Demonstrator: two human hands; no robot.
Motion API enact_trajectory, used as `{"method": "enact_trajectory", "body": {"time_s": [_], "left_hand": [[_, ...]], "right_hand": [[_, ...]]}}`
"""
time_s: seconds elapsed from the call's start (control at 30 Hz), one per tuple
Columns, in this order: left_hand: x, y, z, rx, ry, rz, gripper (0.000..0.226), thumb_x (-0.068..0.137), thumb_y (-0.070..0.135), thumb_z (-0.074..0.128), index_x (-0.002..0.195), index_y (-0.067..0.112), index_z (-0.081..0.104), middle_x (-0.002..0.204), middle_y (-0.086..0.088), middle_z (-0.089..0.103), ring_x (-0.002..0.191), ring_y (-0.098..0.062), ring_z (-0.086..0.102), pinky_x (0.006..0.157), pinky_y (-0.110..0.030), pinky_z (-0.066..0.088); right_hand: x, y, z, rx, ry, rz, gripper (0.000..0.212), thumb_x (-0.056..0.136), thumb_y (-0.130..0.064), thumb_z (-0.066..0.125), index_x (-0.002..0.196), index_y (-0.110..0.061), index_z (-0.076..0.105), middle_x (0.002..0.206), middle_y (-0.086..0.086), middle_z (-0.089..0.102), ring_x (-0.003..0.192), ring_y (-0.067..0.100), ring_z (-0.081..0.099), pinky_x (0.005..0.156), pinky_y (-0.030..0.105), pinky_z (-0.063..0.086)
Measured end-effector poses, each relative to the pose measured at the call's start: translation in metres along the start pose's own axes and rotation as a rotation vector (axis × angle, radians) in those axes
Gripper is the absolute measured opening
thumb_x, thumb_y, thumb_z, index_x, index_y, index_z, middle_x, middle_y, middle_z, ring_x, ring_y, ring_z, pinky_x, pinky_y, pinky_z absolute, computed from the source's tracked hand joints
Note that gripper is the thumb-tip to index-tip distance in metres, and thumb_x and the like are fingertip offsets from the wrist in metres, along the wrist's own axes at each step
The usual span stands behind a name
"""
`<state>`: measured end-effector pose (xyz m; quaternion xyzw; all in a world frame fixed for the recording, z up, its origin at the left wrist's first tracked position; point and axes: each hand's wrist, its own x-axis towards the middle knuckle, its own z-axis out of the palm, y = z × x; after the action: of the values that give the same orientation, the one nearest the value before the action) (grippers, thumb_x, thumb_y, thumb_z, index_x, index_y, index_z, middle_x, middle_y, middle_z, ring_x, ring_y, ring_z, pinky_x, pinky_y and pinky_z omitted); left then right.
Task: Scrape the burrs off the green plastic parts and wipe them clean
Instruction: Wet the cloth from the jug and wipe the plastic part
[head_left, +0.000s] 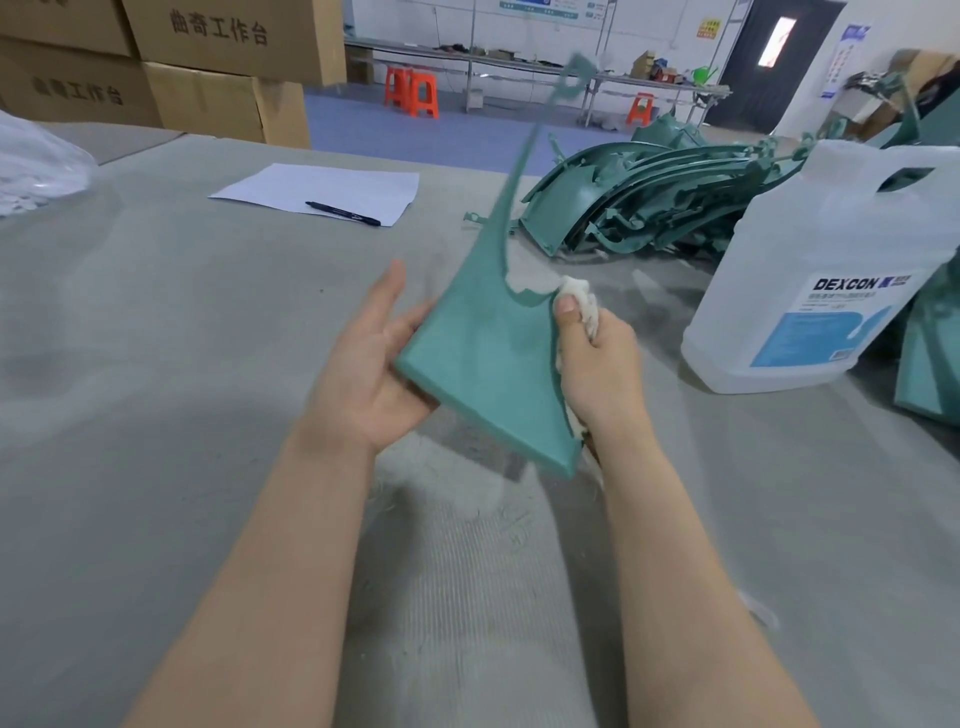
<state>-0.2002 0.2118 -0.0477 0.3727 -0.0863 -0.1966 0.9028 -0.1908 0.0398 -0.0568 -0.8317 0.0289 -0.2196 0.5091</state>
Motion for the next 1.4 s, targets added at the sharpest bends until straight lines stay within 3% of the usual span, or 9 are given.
{"method": "enact_trajectory", "body": {"time_s": [0.13,0.27,0.37,0.5,0.8,0.97,1.13,1.3,1.4], "left_hand": [[-0.001,-0.012,0.016,0.149,-0.029,0.111,0.062,0.081,0.052,0.053,0.127,0.011,0.058,0.130,-0.008,0.062,0.122,-0.021,0.057,0.101,-0.035,0.048],[0.009,-0.031,0.027,0.356,0.294,0.237,0.017,0.091,0.020,0.061,0.107,0.015,0.064,0.102,-0.001,0.073,0.093,-0.014,0.070,0.080,-0.031,0.056],[0.011,-0.022,0.018,0.261,0.434,0.289,0.009,0.095,0.016,0.056,0.098,0.014,0.065,0.085,0.002,0.075,0.077,-0.012,0.072,0.062,-0.025,0.057],[0.007,-0.018,0.016,0.255,0.324,0.220,0.011,0.095,0.014,0.055,0.097,0.015,0.066,0.083,0.003,0.076,0.076,-0.011,0.072,0.058,-0.023,0.056],[0.004,-0.021,0.024,0.333,0.306,0.185,0.011,0.094,0.017,0.057,0.098,0.019,0.066,0.089,0.006,0.075,0.082,-0.009,0.072,0.066,-0.023,0.058],[0.001,-0.011,0.018,0.431,0.391,0.264,0.011,0.094,0.015,0.057,0.093,0.020,0.067,0.086,0.008,0.075,0.083,-0.009,0.072,0.069,-0.024,0.057],[-0.002,-0.015,0.024,0.741,0.362,0.278,0.017,0.076,0.033,0.065,0.090,0.024,0.071,0.096,0.002,0.075,0.095,-0.020,0.069,0.092,-0.043,0.052],[-0.006,-0.017,0.030,0.765,0.264,0.267,0.020,0.073,0.034,0.063,0.088,0.024,0.072,0.094,0.005,0.075,0.092,-0.016,0.071,0.090,-0.042,0.054],[-0.007,-0.022,0.034,0.845,0.243,0.240,0.019,0.072,0.036,0.061,0.085,0.026,0.071,0.091,0.005,0.075,0.090,-0.015,0.071,0.088,-0.041,0.054]], "right_hand": [[0.002,0.001,0.002,0.171,0.193,0.140,0.037,0.102,-0.034,0.044,0.069,-0.017,0.046,0.067,-0.002,0.050,0.062,0.016,0.044,0.064,0.032,0.037],[-0.001,-0.003,0.013,0.171,0.046,0.144,0.021,0.100,-0.023,0.047,0.115,-0.011,0.056,0.108,0.006,0.063,0.100,0.025,0.060,0.095,0.047,0.048],[-0.004,-0.004,0.017,0.184,-0.099,0.023,0.043,0.097,-0.014,0.054,0.138,-0.017,0.043,0.121,-0.007,0.060,0.114,0.015,0.056,0.100,0.032,0.044],[-0.004,-0.001,0.013,0.146,0.068,-0.062,0.016,0.096,-0.020,0.058,0.110,-0.020,0.053,0.087,-0.021,0.055,0.079,-0.007,0.052,0.068,0.008,0.038],[-0.002,-0.004,-0.001,0.337,0.188,0.123,0.029,0.101,-0.032,0.047,0.074,-0.023,0.052,0.072,-0.007,0.054,0.069,0.010,0.050,0.071,0.032,0.045],[-0.002,-0.010,-0.011,0.335,0.256,-0.005,0.014,0.102,-0.034,0.046,0.097,-0.026,0.057,0.088,-0.014,0.060,0.080,-0.004,0.056,0.080,0.024,0.043],[-0.012,-0.013,0.019,-0.112,-0.077,-0.205,0.061,0.102,-0.030,0.045,0.152,-0.006,0.020,0.144,0.011,0.047,0.130,0.025,0.044,0.107,0.036,0.034],[-0.007,-0.008,0.010,-0.110,0.190,-0.130,0.023,0.101,-0.026,0.044,0.107,-0.005,0.051,0.091,0.005,0.059,0.089,0.034,0.056,0.073,0.040,0.040],[-0.004,-0.005,0.006,-0.071,0.176,-0.053,0.031,0.102,-0.033,0.040,0.078,-0.017,0.049,0.076,-0.003,0.053,0.073,0.023,0.049,0.067,0.034,0.035]]}}
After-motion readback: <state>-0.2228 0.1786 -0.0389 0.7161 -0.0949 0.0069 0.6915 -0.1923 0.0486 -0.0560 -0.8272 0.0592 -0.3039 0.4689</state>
